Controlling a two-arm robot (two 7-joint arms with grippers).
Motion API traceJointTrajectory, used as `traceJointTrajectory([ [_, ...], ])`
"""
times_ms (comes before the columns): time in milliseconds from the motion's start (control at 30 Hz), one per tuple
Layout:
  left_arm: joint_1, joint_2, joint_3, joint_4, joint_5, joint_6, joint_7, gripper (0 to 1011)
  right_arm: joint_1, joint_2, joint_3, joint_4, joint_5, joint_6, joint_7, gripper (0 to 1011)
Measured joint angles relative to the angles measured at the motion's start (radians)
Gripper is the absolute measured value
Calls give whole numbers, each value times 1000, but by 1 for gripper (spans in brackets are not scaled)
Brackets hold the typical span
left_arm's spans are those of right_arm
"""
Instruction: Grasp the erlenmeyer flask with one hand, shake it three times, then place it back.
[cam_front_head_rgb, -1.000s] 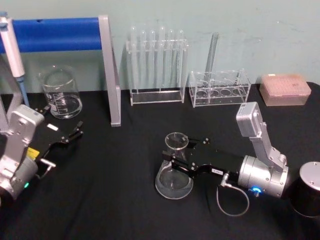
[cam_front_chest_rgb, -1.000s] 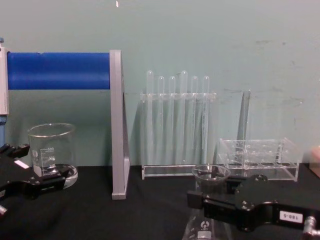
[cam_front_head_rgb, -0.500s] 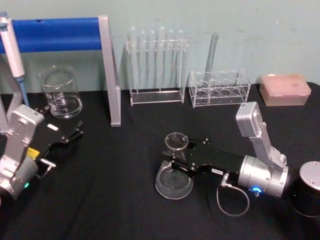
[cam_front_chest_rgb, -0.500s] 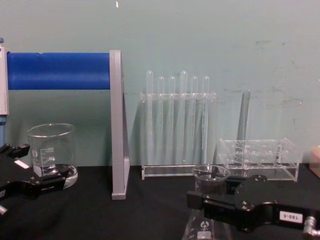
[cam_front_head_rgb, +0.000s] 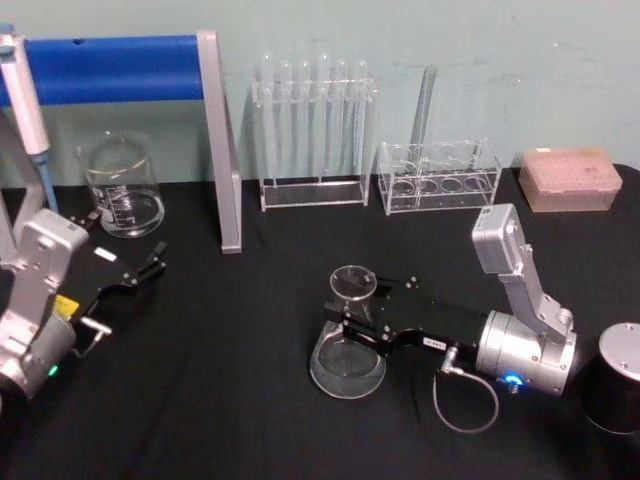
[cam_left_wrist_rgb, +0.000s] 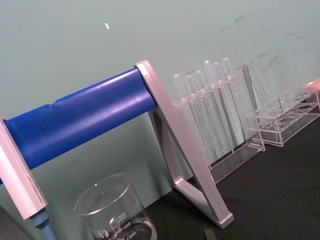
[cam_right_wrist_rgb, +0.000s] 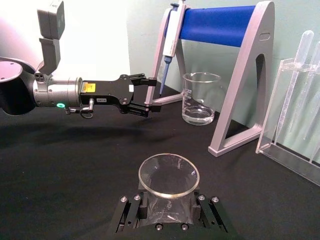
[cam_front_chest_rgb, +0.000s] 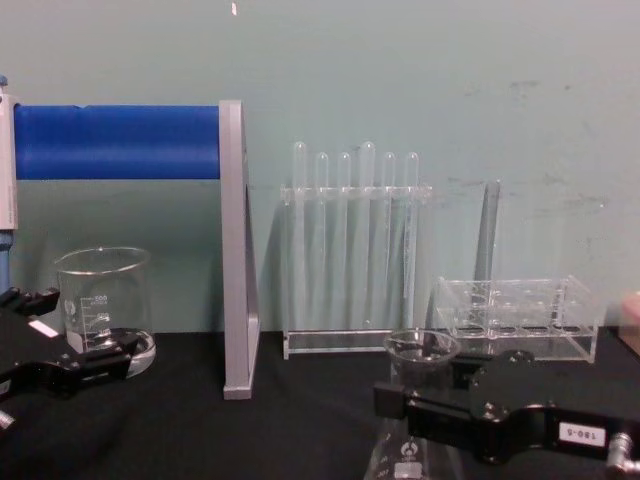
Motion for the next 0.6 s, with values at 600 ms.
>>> traceJointTrajectory([
  [600, 0, 0, 0, 0, 0, 0, 0, 1001, -1, 0, 1, -1, -1, 2, 0, 849],
])
